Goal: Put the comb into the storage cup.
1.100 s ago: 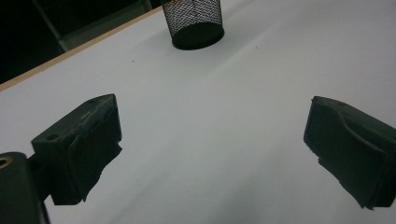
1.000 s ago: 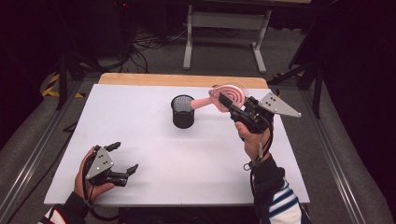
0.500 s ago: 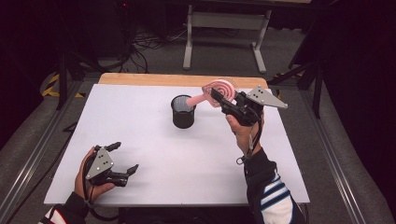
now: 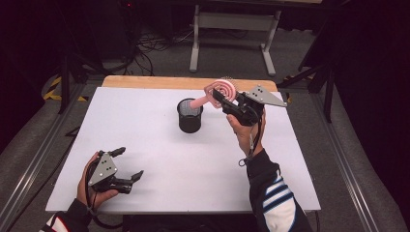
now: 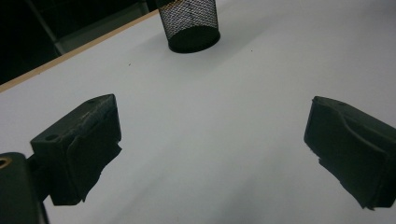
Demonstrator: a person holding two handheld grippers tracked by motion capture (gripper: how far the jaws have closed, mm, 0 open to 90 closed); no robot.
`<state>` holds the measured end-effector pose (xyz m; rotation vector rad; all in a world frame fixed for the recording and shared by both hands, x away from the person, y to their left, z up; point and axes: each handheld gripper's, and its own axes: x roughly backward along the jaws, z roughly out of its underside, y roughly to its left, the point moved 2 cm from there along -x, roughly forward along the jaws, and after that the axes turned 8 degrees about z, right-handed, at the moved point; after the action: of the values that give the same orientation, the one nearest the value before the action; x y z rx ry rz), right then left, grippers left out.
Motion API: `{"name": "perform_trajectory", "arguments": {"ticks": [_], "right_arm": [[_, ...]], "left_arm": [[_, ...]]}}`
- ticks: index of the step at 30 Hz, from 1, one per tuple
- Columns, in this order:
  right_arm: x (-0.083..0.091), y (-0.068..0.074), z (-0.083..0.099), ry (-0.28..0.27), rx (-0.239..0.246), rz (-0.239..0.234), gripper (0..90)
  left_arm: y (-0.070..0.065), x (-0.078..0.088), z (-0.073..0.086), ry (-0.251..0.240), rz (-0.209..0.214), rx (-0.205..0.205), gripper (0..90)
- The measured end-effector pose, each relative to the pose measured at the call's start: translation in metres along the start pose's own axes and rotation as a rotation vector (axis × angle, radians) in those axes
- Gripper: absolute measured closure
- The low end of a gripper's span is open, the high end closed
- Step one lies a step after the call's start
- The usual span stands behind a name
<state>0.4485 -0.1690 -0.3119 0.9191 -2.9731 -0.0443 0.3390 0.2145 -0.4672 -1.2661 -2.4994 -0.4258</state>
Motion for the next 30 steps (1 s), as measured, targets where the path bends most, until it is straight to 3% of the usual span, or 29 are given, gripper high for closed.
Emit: {"name": "perform_trajectory", "arguments": {"ticks": [30], "right_arm": [[-0.034,0.003,0.024,0.095,-0.004,0.038,62.6]], "left_arm": [[-0.001,-0.001,0.000,-0.004,0.013,-0.006,5.0]]}}
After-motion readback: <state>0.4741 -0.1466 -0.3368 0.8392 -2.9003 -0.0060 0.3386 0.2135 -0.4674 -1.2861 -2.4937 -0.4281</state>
